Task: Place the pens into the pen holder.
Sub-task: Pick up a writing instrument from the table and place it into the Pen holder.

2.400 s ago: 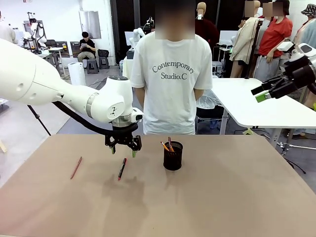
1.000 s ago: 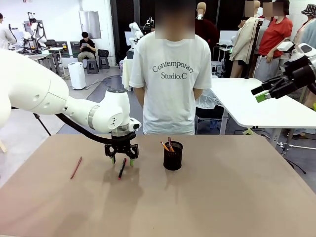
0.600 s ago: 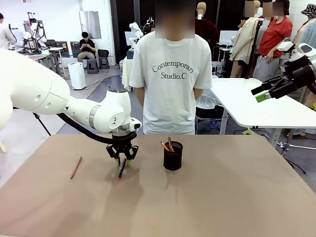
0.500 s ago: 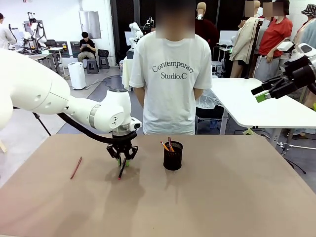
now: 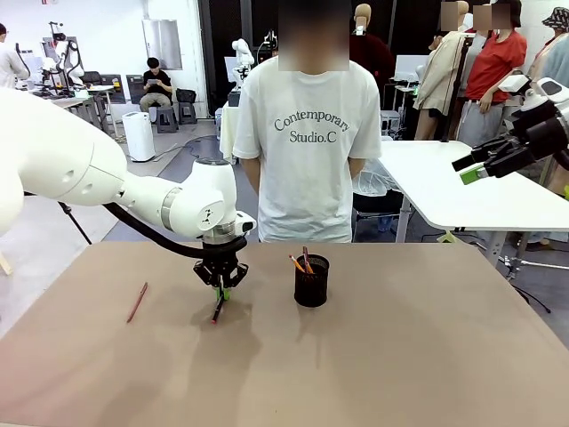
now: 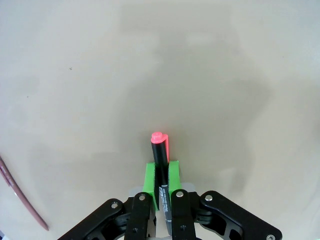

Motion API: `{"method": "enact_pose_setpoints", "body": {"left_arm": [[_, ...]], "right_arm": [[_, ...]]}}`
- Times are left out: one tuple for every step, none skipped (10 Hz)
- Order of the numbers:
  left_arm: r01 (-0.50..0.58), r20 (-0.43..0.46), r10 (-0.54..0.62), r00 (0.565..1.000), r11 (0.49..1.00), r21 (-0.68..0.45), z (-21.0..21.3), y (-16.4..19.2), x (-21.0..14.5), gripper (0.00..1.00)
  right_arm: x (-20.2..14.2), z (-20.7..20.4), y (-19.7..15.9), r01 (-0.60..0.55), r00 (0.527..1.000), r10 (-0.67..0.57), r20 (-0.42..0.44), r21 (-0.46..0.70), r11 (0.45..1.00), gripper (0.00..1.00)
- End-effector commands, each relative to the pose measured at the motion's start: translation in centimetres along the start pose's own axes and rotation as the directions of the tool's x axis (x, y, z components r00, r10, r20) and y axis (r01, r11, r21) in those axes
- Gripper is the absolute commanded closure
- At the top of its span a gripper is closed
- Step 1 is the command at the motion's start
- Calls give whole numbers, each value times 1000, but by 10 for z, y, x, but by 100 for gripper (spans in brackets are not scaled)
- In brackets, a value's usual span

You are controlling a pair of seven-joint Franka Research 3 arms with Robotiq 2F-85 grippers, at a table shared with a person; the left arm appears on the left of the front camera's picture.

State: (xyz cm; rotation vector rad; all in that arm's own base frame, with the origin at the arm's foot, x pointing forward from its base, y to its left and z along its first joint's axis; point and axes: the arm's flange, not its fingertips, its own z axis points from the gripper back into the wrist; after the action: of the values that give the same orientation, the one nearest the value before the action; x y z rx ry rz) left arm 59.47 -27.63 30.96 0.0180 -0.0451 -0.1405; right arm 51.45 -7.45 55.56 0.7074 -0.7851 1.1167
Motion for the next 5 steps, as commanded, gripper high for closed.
{"method": "enact_pose_setpoints", "body": {"left_arm": [[5, -50, -9, 999, 997, -79, 0, 4, -1, 100], [37, -40, -45, 998, 984, -175, 9, 7, -4, 100], [63, -11, -68, 998, 964, -258, 26, 11, -9, 100], [75, -10, -81, 997, 956, -285, 41, 13, -12, 100], [114, 5, -119, 993, 939, -325, 55, 14, -16, 100]], "right_arm": [[3, 2, 1, -3, 1000, 3, -10, -2, 1000, 0], [3, 2, 1, -3, 1000, 3, -10, -2, 1000, 0], [3, 2, 1, -3, 1000, 3, -10, -2, 1000, 0], [3, 2, 1, -3, 1000, 3, -10, -2, 1000, 0], [3, 2, 1, -3, 1000, 3, -10, -2, 1000, 0]]}}
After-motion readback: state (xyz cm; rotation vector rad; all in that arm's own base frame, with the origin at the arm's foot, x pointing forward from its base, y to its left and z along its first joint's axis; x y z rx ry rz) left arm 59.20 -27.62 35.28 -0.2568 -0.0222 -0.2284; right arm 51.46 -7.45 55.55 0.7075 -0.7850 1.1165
